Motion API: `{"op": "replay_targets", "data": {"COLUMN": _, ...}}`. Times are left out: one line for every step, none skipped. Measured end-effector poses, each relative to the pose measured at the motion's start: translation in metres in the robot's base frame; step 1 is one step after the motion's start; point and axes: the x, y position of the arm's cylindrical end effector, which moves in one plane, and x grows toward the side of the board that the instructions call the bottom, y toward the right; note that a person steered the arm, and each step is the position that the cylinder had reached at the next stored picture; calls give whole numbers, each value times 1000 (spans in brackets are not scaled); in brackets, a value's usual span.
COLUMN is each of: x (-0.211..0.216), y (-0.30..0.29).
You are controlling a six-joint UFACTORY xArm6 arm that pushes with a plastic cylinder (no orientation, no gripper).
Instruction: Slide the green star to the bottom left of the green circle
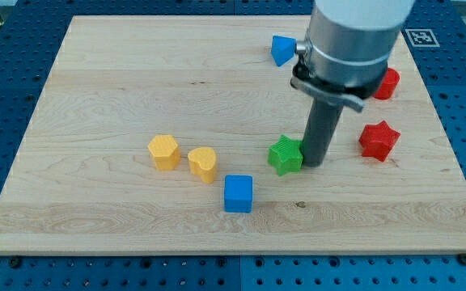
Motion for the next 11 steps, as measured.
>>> {"op": "replay_targets", "data": {"x": 12, "y": -4}}
{"op": "replay_targets", "data": {"x": 66, "y": -8}}
{"op": "replay_targets", "data": {"x": 70, "y": -38}}
{"op": "replay_targets", "data": {"x": 18, "y": -31}}
{"op": "replay_targets", "data": {"x": 8, "y": -30}}
{"op": "replay_targets", "data": {"x": 4, "y": -31}}
{"op": "replay_targets", "data": {"x": -28, "y": -32}}
{"op": "replay_targets", "data": {"x": -10, "y": -31}}
{"op": "replay_targets", "data": {"x": -28, "y": 1}}
{"op": "replay_targets", "data": {"x": -51, "y": -6}}
{"op": "replay_targets", "data": {"x": -52, "y": -8}}
